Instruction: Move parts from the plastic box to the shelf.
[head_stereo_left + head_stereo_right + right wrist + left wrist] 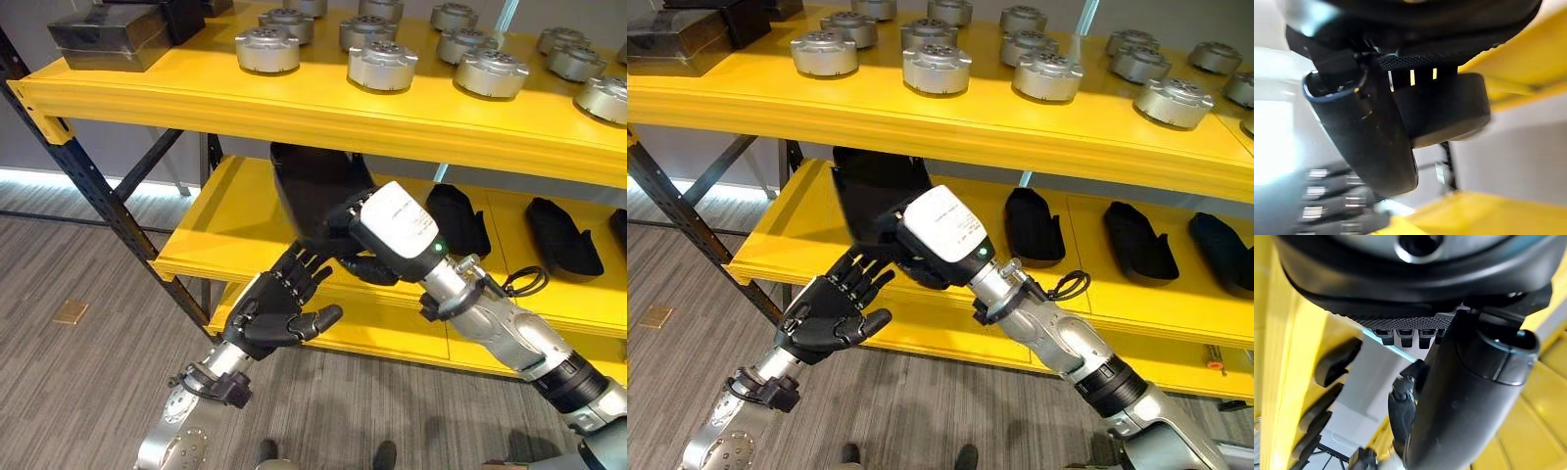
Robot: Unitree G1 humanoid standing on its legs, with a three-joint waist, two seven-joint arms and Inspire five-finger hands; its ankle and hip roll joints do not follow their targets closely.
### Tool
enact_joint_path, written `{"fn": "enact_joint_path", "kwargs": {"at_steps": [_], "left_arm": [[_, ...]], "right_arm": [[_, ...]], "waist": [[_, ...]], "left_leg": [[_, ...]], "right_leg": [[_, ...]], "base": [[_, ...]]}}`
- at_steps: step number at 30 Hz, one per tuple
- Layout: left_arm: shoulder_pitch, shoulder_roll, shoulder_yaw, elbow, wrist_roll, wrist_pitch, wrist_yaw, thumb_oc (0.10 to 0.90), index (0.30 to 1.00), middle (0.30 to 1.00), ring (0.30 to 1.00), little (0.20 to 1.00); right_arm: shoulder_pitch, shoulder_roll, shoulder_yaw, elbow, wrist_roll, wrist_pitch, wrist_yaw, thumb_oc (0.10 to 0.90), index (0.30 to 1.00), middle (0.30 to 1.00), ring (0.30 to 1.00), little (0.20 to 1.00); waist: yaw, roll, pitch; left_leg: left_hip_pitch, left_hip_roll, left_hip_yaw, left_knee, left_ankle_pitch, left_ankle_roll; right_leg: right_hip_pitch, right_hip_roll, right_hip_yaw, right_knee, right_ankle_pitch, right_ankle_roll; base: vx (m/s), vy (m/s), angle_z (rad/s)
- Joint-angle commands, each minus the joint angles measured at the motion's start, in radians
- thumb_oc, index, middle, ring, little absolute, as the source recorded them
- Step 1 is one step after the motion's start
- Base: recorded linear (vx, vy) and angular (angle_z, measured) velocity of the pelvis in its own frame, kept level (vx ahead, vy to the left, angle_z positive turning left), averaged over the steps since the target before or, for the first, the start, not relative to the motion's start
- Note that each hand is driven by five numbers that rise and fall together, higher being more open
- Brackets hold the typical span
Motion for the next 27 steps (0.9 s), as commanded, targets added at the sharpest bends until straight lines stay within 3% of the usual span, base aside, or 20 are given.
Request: {"fn": "enact_joint_path", "kwargs": {"at_steps": [1, 15, 27], "left_arm": [[-0.158, 0.003, -0.017, -0.083, -0.025, -0.106, -0.021, 0.900, 1.000, 1.000, 1.000, 1.000], [-0.143, -0.012, -0.010, -0.074, -0.015, -0.120, -0.023, 0.900, 1.000, 1.000, 1.000, 1.000], [-0.198, -0.005, -0.027, -0.066, -0.016, -0.122, -0.008, 0.900, 1.000, 1.000, 1.000, 1.000]], "right_arm": [[-0.181, -0.001, -0.044, -0.041, 0.040, -0.002, -0.076, 0.400, 0.300, 0.300, 0.300, 0.300], [-0.045, 0.049, -0.016, 0.031, -0.008, -0.032, -0.160, 0.400, 0.300, 0.300, 0.300, 0.300], [-0.234, 0.068, 0.004, 0.152, -0.052, 0.050, -0.177, 0.400, 0.300, 0.300, 0.300, 0.300]], "waist": [[0.003, 0.017, 0.019], [-0.008, 0.031, 0.049], [0.028, 0.053, 0.122]], "left_leg": [[0.000, -0.006, 0.022, -0.007, -0.009, 0.022], [-0.009, -0.008, 0.028, -0.004, 0.001, 0.027], [-0.085, -0.008, 0.000, 0.033, 0.009, 0.023]], "right_leg": [[0.045, -0.062, -0.041, 0.056, -0.099, 0.058], [0.036, -0.077, -0.024, 0.049, -0.084, 0.068], [-0.030, -0.083, -0.031, 0.102, -0.102, 0.058]], "base": [[-0.12, 0.018, 0.09], [-0.01, 0.002, 0.00], [-0.03, -0.013, 0.02]]}}
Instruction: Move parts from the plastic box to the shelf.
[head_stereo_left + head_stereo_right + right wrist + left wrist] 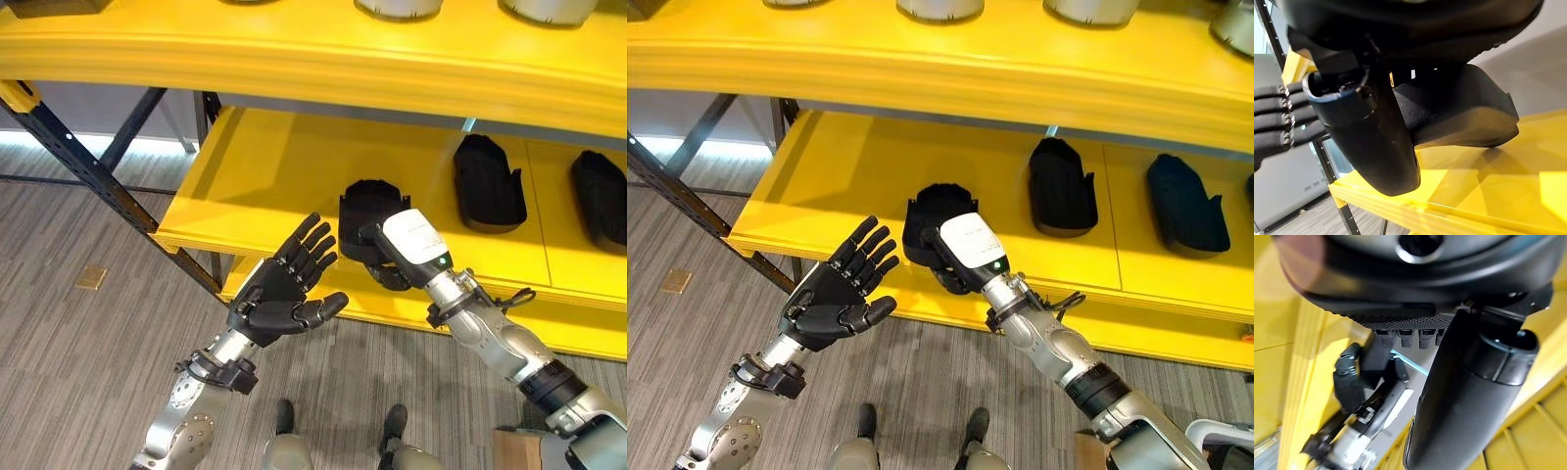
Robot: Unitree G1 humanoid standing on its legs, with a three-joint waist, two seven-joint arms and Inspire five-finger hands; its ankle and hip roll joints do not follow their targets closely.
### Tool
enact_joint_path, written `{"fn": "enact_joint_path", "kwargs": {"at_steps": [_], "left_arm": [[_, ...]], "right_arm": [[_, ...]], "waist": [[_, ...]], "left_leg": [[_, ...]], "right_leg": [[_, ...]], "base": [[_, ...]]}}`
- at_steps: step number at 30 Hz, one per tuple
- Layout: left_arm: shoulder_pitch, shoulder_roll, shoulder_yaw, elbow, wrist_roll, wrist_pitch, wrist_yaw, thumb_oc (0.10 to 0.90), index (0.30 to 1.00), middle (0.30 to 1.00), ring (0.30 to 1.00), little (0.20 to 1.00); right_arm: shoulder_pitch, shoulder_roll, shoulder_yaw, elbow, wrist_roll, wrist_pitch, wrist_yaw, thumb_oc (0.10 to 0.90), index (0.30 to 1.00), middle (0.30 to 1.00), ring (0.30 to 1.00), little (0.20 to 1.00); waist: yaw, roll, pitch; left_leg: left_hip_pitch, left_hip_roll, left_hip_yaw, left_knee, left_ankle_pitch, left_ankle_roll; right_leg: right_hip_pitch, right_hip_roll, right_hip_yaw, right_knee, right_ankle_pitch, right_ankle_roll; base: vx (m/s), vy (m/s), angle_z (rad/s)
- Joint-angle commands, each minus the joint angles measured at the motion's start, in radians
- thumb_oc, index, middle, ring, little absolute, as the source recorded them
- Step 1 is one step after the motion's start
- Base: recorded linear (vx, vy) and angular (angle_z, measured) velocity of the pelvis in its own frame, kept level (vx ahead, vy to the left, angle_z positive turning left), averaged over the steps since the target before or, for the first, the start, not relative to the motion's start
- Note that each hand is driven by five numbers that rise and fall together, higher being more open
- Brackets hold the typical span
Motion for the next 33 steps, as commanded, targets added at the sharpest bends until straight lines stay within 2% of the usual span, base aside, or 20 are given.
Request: {"fn": "enact_joint_path", "kwargs": {"at_steps": [1, 7, 16, 20, 33], "left_arm": [[-0.108, 0.002, -0.026, -0.070, -0.016, -0.106, -0.018, 0.900, 1.000, 1.000, 1.000, 1.000], [-0.147, 0.002, -0.032, -0.073, -0.011, -0.104, 0.014, 0.900, 1.000, 1.000, 1.000, 1.000], [-0.181, 0.007, -0.049, -0.053, -0.005, -0.103, 0.013, 0.900, 1.000, 1.000, 1.000, 1.000], [-0.182, 0.009, -0.055, -0.050, -0.005, -0.109, 0.012, 0.900, 1.000, 1.000, 1.000, 1.000], [-0.151, 0.004, -0.072, -0.037, -0.015, -0.137, -0.027, 0.900, 1.000, 1.000, 1.000, 1.000]], "right_arm": [[-0.220, 0.012, -0.022, -0.026, 0.000, 0.020, -0.117, 0.400, 0.300, 0.300, 0.300, 0.300], [-0.315, 0.011, -0.018, 0.057, -0.015, 0.019, -0.094, 0.400, 0.300, 0.300, 0.300, 0.300], [-0.459, -0.034, 0.025, 0.248, 0.008, 0.011, -0.148, 0.400, 0.300, 0.300, 0.300, 0.300], [-0.515, -0.056, 0.041, 0.306, 0.024, 0.012, -0.178, 0.400, 0.300, 0.300, 0.300, 0.300], [-0.588, -0.106, 0.066, 0.380, 0.022, -0.001, -0.161, 0.400, 0.300, 0.300, 0.300, 0.300]], "waist": [[0.014, -0.005, -0.023], [0.027, 0.008, 0.022], [0.053, 0.024, 0.074], [0.059, 0.033, 0.085], [0.059, 0.053, 0.098]], "left_leg": [[-0.035, -0.004, 0.003, 0.040, -0.014, 0.021], [-0.091, -0.006, -0.015, 0.075, -0.018, 0.021], [-0.145, -0.012, -0.045, 0.086, -0.010, 0.021], [-0.159, -0.012, -0.059, 0.089, -0.006, 0.019], [-0.163, -0.010, -0.064, 0.100, -0.005, 0.015]], "right_leg": [[0.016, -0.079, -0.018, 0.101, -0.123, 0.063], [-0.031, -0.085, -0.019, 0.129, -0.128, 0.059], [-0.091, -0.087, -0.027, 0.178, -0.145, 0.055], [-0.109, -0.084, -0.030, 0.209, -0.162, 0.049], [-0.136, -0.097, -0.026, 0.269, -0.189, 0.039]], "base": [[-0.06, -0.010, 0.05], [-0.05, -0.011, 0.04], [-0.03, -0.044, 0.04], [0.01, -0.039, 0.09], [0.01, -0.003, 0.02]]}}
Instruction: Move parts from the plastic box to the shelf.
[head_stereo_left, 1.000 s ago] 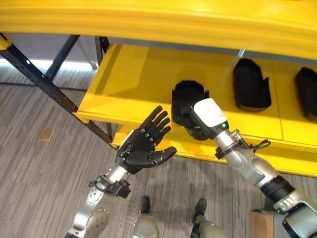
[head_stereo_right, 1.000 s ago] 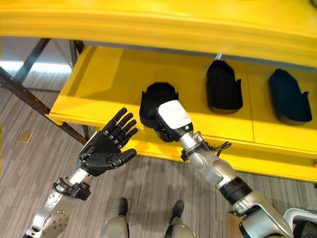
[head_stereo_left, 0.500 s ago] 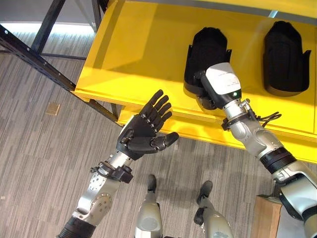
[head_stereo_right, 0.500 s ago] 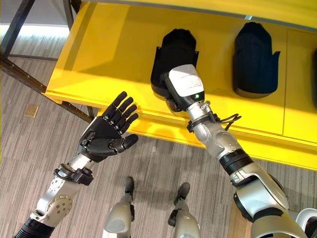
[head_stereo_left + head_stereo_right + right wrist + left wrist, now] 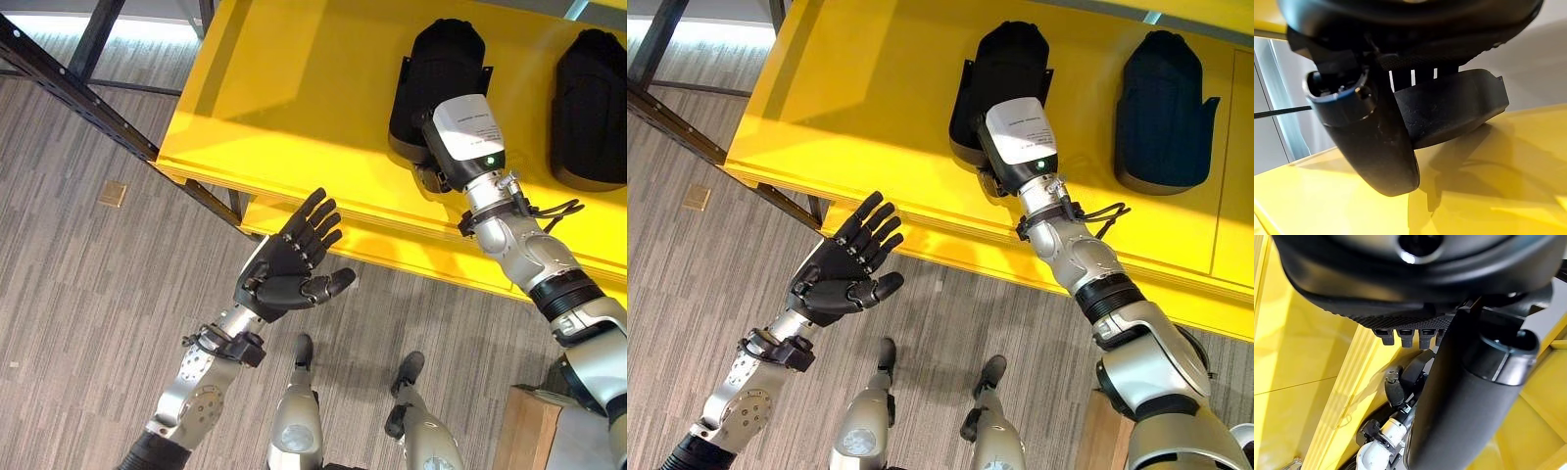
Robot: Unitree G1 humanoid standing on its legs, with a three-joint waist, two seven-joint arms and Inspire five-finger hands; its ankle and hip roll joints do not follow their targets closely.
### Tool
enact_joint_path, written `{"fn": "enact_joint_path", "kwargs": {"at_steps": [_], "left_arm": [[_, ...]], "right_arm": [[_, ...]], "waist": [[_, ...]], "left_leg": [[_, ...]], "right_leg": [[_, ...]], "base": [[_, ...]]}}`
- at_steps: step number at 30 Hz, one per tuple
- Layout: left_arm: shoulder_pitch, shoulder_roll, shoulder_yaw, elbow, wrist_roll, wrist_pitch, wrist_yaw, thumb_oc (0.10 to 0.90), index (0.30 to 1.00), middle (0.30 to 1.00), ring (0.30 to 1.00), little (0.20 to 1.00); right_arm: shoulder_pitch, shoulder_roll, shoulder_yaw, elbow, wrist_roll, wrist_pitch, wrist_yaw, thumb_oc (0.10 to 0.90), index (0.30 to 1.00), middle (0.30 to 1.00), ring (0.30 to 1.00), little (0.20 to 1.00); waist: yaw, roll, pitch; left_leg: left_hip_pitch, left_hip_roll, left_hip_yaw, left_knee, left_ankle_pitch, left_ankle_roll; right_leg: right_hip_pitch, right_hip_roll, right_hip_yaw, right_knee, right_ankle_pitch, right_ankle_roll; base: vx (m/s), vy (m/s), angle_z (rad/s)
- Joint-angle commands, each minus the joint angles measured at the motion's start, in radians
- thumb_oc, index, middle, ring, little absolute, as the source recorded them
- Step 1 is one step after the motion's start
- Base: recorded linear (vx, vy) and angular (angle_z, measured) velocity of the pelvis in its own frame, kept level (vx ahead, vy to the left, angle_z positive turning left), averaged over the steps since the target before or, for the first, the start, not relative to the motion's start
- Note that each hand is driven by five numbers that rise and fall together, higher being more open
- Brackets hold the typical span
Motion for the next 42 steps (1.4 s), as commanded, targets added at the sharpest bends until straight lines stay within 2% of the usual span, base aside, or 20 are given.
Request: {"fn": "enact_joint_path", "kwargs": {"at_steps": [1, 26, 35, 42], "left_arm": [[-0.024, 0.001, -0.039, -0.106, -0.015, -0.111, -0.060, 0.900, 1.000, 1.000, 1.000, 1.000], [-0.028, 0.001, -0.059, -0.086, -0.003, -0.129, -0.065, 0.900, 1.000, 1.000, 1.000, 1.000], [-0.013, 0.001, -0.062, -0.080, 0.009, -0.138, -0.074, 0.900, 1.000, 1.000, 1.000, 1.000], [-0.007, -0.005, -0.065, -0.072, 0.007, -0.151, -0.074, 0.900, 1.000, 1.000, 1.000, 1.000]], "right_arm": [[-0.186, -0.059, 0.058, -0.018, 0.017, -0.026, -0.046, 0.400, 0.300, 0.300, 0.300, 0.300], [-0.266, -0.069, 0.132, 0.124, -0.025, -0.054, -0.105, 0.400, 0.300, 0.300, 0.300, 0.300], [-0.314, -0.066, 0.149, 0.151, -0.040, -0.076, -0.130, 0.400, 0.300, 0.300, 0.300, 0.300], [-0.335, -0.060, 0.166, 0.151, -0.059, -0.066, -0.131, 0.400, 0.300, 0.300, 0.300, 0.300]], "waist": [[-0.001, 0.007, -0.042], [0.013, 0.025, -0.020], [0.025, 0.037, -0.009], [0.025, 0.047, -0.010]], "left_leg": [[-0.051, 0.000, -0.011, 0.083, -0.023, 0.023], [-0.068, 0.001, -0.018, 0.105, -0.023, 0.022], [-0.076, 0.004, -0.033, 0.114, -0.018, 0.018], [-0.080, 0.008, -0.032, 0.117, -0.013, 0.016]], "right_leg": [[-0.061, -0.087, 0.015, 0.269, -0.202, 0.049], [-0.101, -0.106, 0.012, 0.337, -0.221, 0.049], [-0.129, -0.107, 0.007, 0.408, -0.257, 0.034], [-0.151, -0.111, 0.009, 0.449, -0.274, 0.026]], "base": [[0.00, 0.000, 0.00], [0.00, 0.000, 0.00], [0.01, -0.040, 0.04], [0.00, -0.002, 0.01]]}}
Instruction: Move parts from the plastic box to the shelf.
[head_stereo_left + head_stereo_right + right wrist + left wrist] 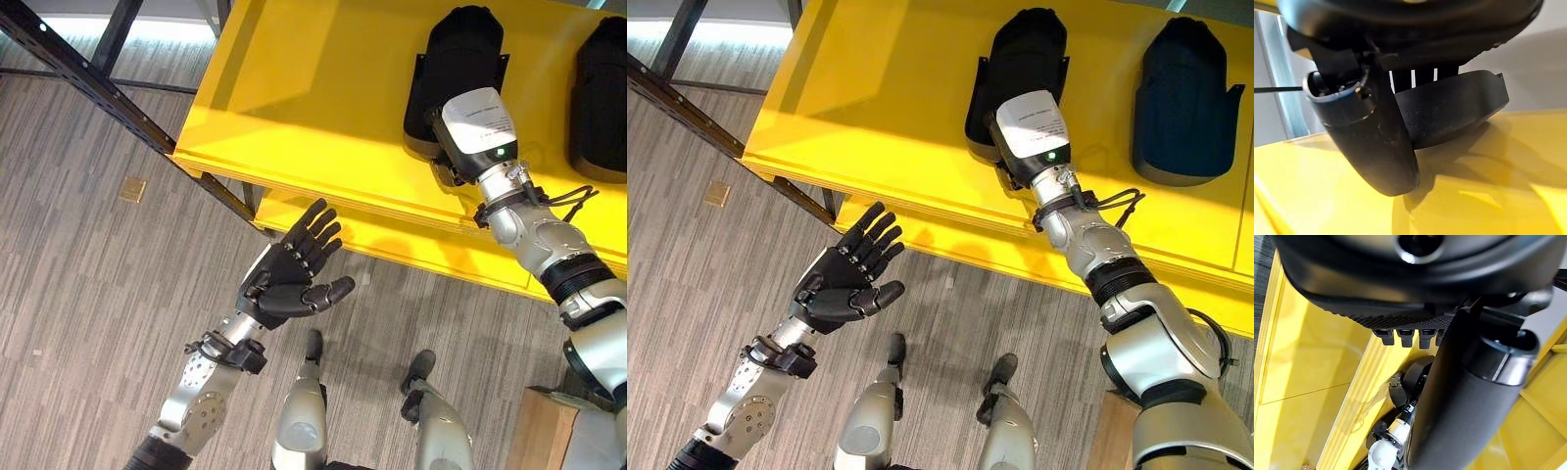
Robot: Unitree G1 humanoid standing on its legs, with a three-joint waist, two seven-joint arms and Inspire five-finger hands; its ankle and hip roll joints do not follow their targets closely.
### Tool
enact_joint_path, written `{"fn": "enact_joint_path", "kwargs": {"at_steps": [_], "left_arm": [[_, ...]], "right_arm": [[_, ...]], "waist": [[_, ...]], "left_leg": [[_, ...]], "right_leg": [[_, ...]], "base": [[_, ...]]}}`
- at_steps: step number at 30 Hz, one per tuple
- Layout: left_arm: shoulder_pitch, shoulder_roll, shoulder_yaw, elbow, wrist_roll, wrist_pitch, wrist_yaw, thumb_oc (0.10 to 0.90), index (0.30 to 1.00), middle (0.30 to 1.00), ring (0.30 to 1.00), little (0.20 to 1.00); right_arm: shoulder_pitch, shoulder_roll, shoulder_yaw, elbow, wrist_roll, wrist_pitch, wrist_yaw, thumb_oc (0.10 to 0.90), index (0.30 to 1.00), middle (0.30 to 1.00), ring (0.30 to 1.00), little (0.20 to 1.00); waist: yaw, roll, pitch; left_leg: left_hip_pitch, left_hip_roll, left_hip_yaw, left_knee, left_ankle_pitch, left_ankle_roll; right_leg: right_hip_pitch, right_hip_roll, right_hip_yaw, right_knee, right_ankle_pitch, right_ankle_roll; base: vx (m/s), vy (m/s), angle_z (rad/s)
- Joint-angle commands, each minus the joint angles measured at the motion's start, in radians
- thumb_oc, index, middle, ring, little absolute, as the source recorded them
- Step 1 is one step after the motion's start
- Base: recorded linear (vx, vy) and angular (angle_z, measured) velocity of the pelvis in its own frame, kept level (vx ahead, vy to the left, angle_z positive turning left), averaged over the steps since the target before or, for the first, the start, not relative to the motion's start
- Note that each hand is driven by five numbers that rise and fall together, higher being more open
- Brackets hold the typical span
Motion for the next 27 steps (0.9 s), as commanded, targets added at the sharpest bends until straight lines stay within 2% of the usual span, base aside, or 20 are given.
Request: {"fn": "enact_joint_path", "kwargs": {"at_steps": [1, 27], "left_arm": [[-0.020, -0.005, -0.032, -0.115, 0.004, -0.118, -0.054, 0.900, 1.000, 1.000, 1.000, 1.000], [0.034, -0.008, -0.005, -0.097, 0.024, -0.143, -0.072, 0.900, 1.000, 1.000, 1.000, 1.000]], "right_arm": [[-0.221, -0.036, 0.049, -0.041, -0.020, -0.021, -0.086, 0.400, 0.300, 0.300, 0.300, 0.300], [-0.264, -0.040, 0.090, 0.041, -0.031, 0.026, -0.115, 0.400, 0.300, 0.300, 0.300, 0.300]], "waist": [[0.019, 0.012, -0.027], [0.058, 0.005, -0.038]], "left_leg": [[-0.047, 0.030, -0.020, 0.069, -0.010, 0.006], [-0.083, 0.065, -0.084, 0.114, 0.057, 0.000]], "right_leg": [[0.000, -0.031, -0.007, 0.124, -0.121, 0.027], [-0.070, -0.017, -0.033, 0.345, -0.235, -0.035]], "base": [[0.00, 0.000, 0.00], [0.02, -0.049, 0.04]]}}
